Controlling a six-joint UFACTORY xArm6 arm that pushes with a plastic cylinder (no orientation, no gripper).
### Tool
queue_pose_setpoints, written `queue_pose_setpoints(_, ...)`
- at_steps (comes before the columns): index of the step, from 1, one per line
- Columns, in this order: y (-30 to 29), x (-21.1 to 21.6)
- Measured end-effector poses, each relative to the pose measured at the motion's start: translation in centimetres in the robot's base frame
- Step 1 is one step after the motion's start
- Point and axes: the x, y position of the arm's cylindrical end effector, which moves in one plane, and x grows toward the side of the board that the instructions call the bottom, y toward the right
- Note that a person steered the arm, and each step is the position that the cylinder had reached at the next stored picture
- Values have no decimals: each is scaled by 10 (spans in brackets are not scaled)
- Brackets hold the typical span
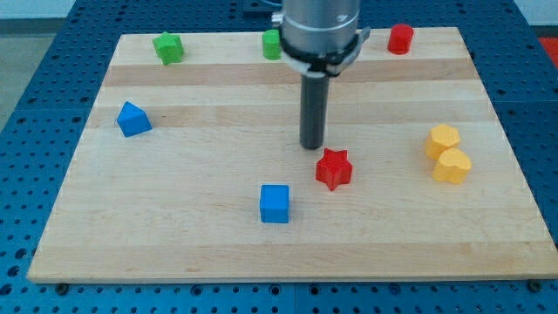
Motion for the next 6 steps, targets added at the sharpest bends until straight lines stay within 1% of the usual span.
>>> queue_pose_setpoints(1,-3,12)
queue_pose_setpoints(2,-3,12)
queue_pose_setpoints(3,14,15)
queue_pose_setpoints(4,41,25)
queue_pose_setpoints(6,83,71)
